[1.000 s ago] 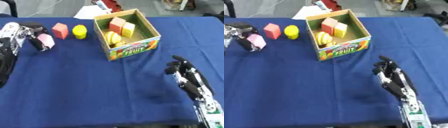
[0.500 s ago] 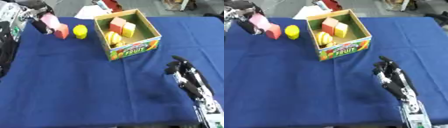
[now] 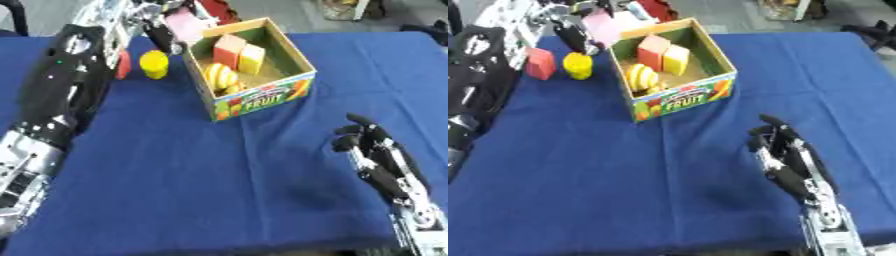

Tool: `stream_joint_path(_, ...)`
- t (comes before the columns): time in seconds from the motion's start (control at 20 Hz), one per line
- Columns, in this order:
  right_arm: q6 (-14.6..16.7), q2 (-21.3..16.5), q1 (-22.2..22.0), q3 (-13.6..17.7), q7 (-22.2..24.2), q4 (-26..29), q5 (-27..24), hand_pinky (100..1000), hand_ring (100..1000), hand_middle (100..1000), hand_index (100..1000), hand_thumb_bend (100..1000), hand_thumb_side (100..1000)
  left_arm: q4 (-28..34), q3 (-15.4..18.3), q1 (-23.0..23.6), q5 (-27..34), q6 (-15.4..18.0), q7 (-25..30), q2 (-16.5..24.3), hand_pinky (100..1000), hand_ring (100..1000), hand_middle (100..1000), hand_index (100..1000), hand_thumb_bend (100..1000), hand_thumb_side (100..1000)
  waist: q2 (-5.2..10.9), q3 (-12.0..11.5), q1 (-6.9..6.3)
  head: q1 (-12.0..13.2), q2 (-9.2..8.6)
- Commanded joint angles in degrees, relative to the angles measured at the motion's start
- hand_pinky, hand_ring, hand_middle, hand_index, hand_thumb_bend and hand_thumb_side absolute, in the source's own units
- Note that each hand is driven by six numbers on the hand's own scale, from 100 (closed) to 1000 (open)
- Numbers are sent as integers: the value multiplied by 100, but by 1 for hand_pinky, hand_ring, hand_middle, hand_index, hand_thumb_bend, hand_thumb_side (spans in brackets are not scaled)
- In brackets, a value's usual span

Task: Pick up objects on the table and place them in the box.

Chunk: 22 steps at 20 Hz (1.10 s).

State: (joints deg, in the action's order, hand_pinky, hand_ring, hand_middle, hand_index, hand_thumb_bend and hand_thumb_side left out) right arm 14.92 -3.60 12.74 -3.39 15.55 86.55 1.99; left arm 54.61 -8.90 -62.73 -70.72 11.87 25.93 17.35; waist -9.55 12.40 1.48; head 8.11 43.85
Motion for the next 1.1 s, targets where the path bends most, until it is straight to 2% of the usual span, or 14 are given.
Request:
stream_joint_path(0.05, 12, 31, 110, -60, 68, 67, -11, 646, 635, 657, 895, 100, 401, -126, -16, -179, -296, -21, -365, -327, 659, 537, 601, 790, 267, 185, 56, 64, 64, 96, 8)
stream_joint_path(0.25, 13, 64, 133, -92, 103, 63, -22, 646, 635, 657, 895, 100, 400, -307, -44, -110, -590, -23, -902, -662, 672, 554, 617, 806, 283, 184, 2, 176, 92, 169, -20)
stream_joint_path(0.35, 14, 78, 141, -104, 116, 62, -25, 646, 634, 657, 895, 100, 399, -404, -87, -43, -705, 2, -1103, -772, 700, 601, 655, 832, 301, 189, -13, 205, 103, 176, -42)
stream_joint_path(0.55, 18, 92, 147, -108, 129, 64, -31, 646, 634, 657, 895, 100, 399, -556, -113, 66, -918, 39, -1219, -865, 774, 721, 761, 910, 414, 197, -22, 245, 113, 204, -54)
stream_joint_path(0.75, 14, 80, 140, -100, 125, 63, -27, 646, 634, 657, 895, 100, 399, -531, -105, 68, -883, 122, -1183, -802, 795, 747, 800, 942, 468, 208, -16, 228, 97, 192, -65)
stream_joint_path(0.85, 14, 64, 139, -97, 126, 59, -23, 647, 634, 657, 895, 100, 398, -422, -106, 38, -778, 159, -1139, -727, 802, 755, 811, 951, 471, 278, -7, 205, 88, 180, -62)
stream_joint_path(0.9, 14, 52, 139, -93, 125, 56, -20, 647, 634, 657, 895, 100, 397, -333, -108, 8, -713, 175, -1120, -663, 803, 755, 811, 951, 470, 265, 1, 190, 83, 173, -65)
stream_joint_path(0.95, 15, 44, 140, -89, 121, 52, -18, 647, 634, 657, 895, 100, 397, -241, -111, -16, -649, 184, -1099, -601, 799, 747, 799, 942, 453, 188, 7, 178, 79, 165, -67)
stream_joint_path(1.1, 16, 13, 134, -66, 105, 42, -12, 647, 634, 657, 895, 100, 399, 108, -58, -115, -448, 137, -1068, -298, 788, 717, 757, 911, 416, 184, 34, 107, 58, 130, -63)
